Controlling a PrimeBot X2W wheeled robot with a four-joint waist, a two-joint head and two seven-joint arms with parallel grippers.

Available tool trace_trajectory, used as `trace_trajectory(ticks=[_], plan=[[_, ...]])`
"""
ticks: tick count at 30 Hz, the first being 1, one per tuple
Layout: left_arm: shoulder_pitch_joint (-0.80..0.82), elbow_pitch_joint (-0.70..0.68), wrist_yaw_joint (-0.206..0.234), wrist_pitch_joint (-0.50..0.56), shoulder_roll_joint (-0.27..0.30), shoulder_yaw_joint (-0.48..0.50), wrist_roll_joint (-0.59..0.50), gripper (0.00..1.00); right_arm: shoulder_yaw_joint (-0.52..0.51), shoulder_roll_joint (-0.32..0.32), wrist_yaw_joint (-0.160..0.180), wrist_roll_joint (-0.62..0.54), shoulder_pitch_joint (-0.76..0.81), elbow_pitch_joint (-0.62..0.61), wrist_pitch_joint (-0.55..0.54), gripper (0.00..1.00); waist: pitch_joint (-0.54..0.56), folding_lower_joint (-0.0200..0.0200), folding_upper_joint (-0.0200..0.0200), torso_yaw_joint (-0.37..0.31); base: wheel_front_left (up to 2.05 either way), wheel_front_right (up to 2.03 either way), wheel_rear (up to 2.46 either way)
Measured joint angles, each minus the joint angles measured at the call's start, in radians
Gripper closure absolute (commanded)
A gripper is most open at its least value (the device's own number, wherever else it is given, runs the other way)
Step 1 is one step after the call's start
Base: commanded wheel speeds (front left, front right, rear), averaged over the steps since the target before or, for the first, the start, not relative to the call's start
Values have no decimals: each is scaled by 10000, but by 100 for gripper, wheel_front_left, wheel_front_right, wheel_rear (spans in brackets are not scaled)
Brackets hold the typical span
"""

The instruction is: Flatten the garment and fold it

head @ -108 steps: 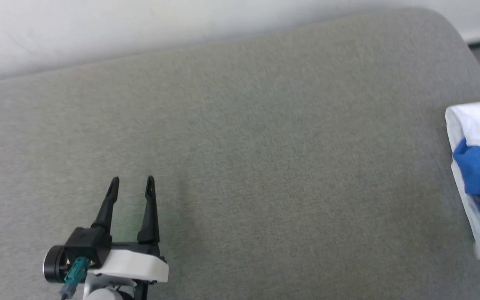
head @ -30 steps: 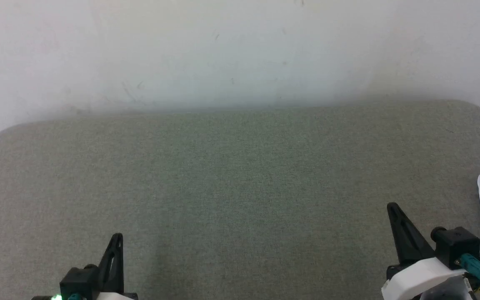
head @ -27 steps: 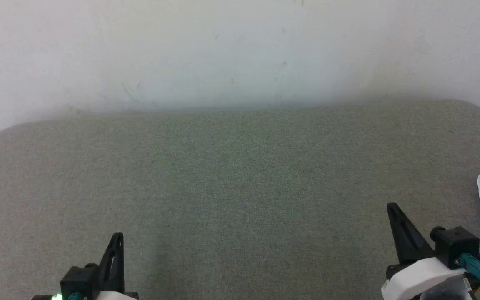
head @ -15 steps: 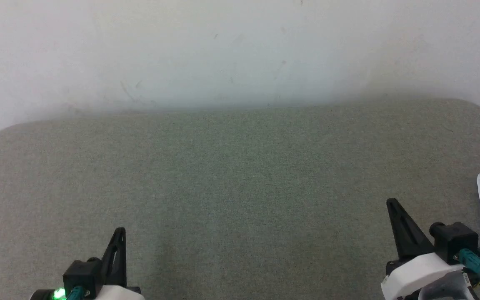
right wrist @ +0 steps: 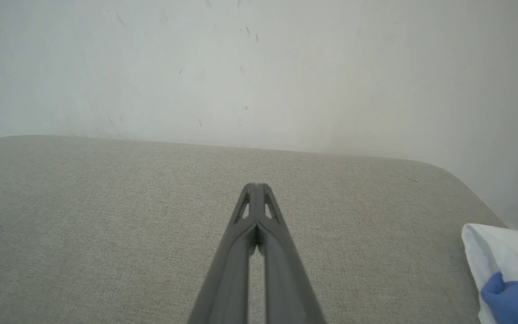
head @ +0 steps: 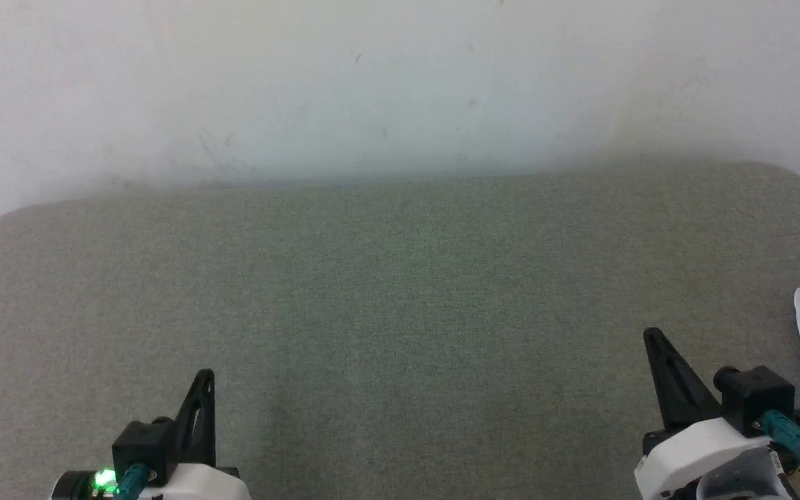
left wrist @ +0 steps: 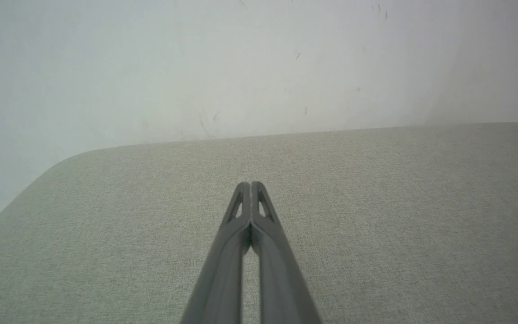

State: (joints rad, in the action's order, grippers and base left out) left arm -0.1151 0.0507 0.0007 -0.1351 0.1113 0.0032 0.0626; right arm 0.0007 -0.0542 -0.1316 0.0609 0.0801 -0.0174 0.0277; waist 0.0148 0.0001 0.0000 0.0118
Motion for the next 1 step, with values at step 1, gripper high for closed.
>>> trace_trajectory(ticks=[1], plan=[[9,-4,0,40,-12,0,-15,100,0,0,0,-2,-8,2,-4,100,-2,0,0,-2,0,0,0]])
